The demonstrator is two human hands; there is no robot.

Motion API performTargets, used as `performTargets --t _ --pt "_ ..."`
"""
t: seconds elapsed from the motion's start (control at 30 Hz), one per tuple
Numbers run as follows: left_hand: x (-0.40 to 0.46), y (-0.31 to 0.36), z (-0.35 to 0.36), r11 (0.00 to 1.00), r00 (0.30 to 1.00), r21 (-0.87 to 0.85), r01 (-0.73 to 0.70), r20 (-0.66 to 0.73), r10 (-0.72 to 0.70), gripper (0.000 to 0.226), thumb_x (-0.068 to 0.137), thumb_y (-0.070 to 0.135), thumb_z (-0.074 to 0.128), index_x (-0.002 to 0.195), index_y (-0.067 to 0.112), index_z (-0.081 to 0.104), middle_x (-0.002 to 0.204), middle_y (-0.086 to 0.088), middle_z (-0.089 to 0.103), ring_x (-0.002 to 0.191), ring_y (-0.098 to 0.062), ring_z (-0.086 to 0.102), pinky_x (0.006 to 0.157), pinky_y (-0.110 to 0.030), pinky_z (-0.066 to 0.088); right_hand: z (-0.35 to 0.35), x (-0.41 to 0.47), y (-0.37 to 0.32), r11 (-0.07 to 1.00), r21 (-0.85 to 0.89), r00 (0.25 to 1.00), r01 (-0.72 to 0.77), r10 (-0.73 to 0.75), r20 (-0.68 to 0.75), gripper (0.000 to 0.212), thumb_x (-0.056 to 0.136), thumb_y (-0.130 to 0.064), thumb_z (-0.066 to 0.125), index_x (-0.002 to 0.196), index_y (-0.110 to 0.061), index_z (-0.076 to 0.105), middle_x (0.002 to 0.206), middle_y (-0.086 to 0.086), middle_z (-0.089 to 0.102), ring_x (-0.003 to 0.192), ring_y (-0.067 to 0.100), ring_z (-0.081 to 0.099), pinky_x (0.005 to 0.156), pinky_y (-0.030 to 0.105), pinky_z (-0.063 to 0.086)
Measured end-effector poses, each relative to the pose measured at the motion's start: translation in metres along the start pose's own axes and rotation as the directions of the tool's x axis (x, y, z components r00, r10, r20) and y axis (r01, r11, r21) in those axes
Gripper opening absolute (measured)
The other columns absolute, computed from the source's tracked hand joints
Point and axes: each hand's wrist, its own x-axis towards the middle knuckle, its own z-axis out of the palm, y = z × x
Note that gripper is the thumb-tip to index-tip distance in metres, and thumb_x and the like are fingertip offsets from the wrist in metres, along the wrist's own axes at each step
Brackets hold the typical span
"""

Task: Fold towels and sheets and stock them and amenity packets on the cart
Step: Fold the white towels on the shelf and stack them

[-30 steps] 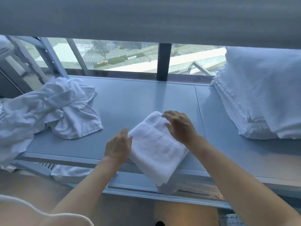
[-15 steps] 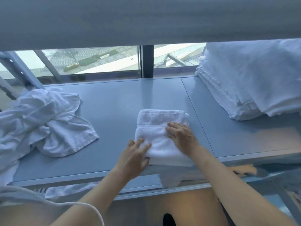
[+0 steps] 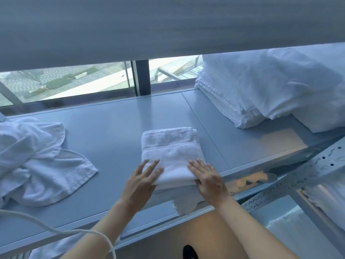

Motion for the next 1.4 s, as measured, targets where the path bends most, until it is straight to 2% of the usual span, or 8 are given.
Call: performTargets --t 0.3,0.43,0.57,0.67,0.73,0.93,1.23,1.4 --pt "-0.015 -0.028 0.01 0.952 0.994 -0.301 -0.061 0.065 0.084 0.062 0.095 0.006 0.066 0.152 0.021 0.049 0.164 0.008 0.034 0.157 -0.016 0.019 0.125 -0.039 0.028 -0.005 -0.008 0.014 0.966 -0.105 0.956 0.235 -0.249 -0.155 0.036 0.092 -0.006 0.059 0.121 -0.017 0.077 0.132 0.0 0.07 0.125 0.026 0.065 0.097 0.042 0.058" --pt "-0.015 -0.029 -0.003 0.876 0.992 -0.478 0.059 0.127 0.002 0.043 0.094 0.031 0.064 0.137 0.038 0.065 0.159 0.023 0.039 0.154 0.0 0.02 0.124 -0.026 0.024 -0.021 -0.001 0.021 0.982 0.032 0.981 0.184 -0.181 -0.075 0.044 0.071 -0.016 0.073 0.114 -0.02 0.08 0.128 -0.006 0.072 0.124 0.018 0.066 0.098 0.047 0.052" --pt "0.007 -0.023 -0.014 0.879 0.993 -0.462 0.113 0.087 -0.083 0.032 0.099 0.055 0.055 0.1 0.036 0.082 0.14 0.021 0.061 0.14 -0.002 0.044 0.115 -0.036 0.04 -0.029 0.021 0.006 0.965 0.053 0.961 0.255 -0.247 -0.127 0.021 0.085 -0.033 0.065 0.095 -0.021 0.079 0.112 -0.009 0.076 0.111 0.016 0.068 0.1 0.044 0.045" --pt "0.041 -0.011 -0.006 0.94 0.988 -0.313 0.138 -0.026 -0.154 0.028 0.098 0.032 0.063 0.124 0.026 0.073 0.145 0.002 0.059 0.139 -0.022 0.048 0.113 -0.043 0.042 -0.016 0.066 -0.028 0.991 0.104 0.995 0.086 -0.081 -0.051 0.04 0.097 -0.034 0.052 0.129 -0.018 0.068 0.144 0.0 0.061 0.135 0.021 0.054 0.108 0.045 0.037" --pt "0.059 -0.006 0.002 0.956 0.972 -0.185 0.23 0.09 -0.216 0.052 0.102 0.037 0.058 0.152 0.025 0.048 0.164 -0.003 0.035 0.154 -0.025 0.027 0.121 -0.047 0.03 0.0 0.092 -0.042 0.995 0.096 0.99 -0.037 0.023 0.143 0.056 0.103 -0.036 0.044 0.156 -0.019 0.041 0.167 0.0 0.031 0.155 0.02 0.025 0.119 0.048 0.023" --pt "0.049 -0.021 0.022 0.937 0.919 -0.085 0.34 0.242 -0.312 0.068 0.105 0.055 0.039 0.164 0.037 0.012 0.171 0.016 -0.005 0.158 -0.006 -0.005 0.125 -0.054 0.015 0.023 0.123 0.012 0.988 -0.046 0.919 -0.149 0.155 0.362 0.073 0.106 -0.057 0.03 0.166 -0.024 0.004 0.173 -0.007 -0.006 0.158 0.012 -0.01 0.128 0.044 0.0" --pt "0.083 0.015 0.05 0.922 0.917 -0.086 0.379 0.167 -0.361 0.071 0.102 0.054 0.041 0.165 0.033 0.013 0.172 0.011 -0.002 0.159 -0.011 -0.004 0.128 -0.049 0.011 0.009 0.116 0.046 1.0 -0.005 0.966 -0.019 0.02 0.256 0.065 0.107 -0.047 0.035 0.165 -0.02 0.018 0.173 -0.001 0.007 0.16 0.019 0.001 0.127 0.053 0.005" --pt "0.13 0.04 0.072 0.934 0.935 -0.115 0.337 0.152 -0.319 0.072 0.102 0.054 0.042 0.165 0.031 0.016 0.173 0.009 0.001 0.159 -0.012 -0.003 0.128 -0.048 0.012 0.005 0.084 0.08 0.997 0.045 0.957 -0.066 0.05 0.285 0.066 0.106 -0.047 0.04 0.165 -0.027 0.018 0.173 -0.007 0.007 0.159 0.014 -0.001 0.126 0.043 -0.003"
